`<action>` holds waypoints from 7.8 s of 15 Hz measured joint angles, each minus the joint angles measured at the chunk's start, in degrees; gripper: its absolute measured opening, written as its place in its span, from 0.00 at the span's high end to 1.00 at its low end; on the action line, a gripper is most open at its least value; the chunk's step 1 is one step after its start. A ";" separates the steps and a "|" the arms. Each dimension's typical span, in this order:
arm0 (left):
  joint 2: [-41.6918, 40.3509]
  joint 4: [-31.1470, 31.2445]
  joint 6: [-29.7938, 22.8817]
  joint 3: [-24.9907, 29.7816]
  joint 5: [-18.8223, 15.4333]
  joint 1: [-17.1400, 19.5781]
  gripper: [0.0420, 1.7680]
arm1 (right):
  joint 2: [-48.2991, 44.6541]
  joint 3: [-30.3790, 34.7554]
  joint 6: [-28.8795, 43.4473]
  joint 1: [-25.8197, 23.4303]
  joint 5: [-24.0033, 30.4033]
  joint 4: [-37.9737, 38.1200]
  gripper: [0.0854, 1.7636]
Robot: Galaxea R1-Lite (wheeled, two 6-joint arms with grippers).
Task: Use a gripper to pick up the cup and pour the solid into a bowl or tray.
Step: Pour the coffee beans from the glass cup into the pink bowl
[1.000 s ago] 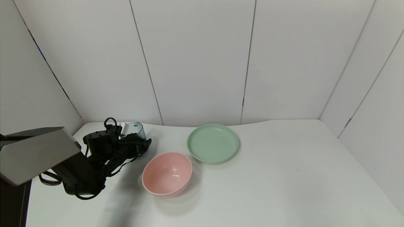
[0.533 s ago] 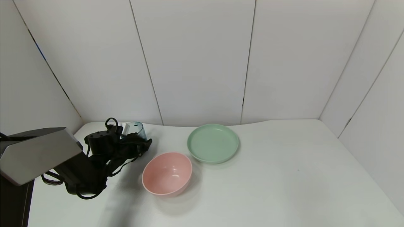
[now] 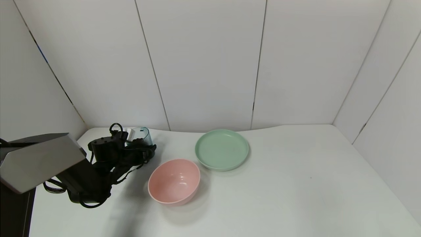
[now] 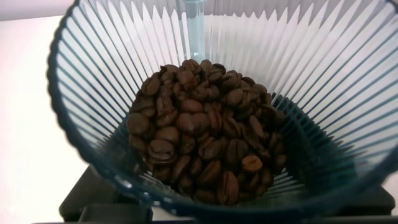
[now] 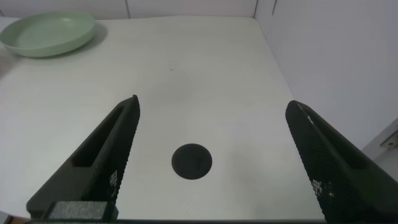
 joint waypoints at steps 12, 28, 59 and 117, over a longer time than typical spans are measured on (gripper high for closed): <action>-9.68 1.23 5.05 8.00 0.60 0.39 0.26 | 0.00 0.00 0.00 0.00 0.02 0.00 0.03; -22.08 8.20 30.79 10.29 11.78 -3.10 0.26 | 0.00 0.00 0.00 0.02 0.00 0.00 0.03; -32.39 10.03 64.17 22.80 9.58 -10.40 0.26 | 0.00 0.00 0.00 0.00 0.02 0.00 0.03; -33.79 10.91 97.79 25.56 24.52 -20.02 0.26 | 0.00 0.00 0.02 0.02 0.00 0.00 0.03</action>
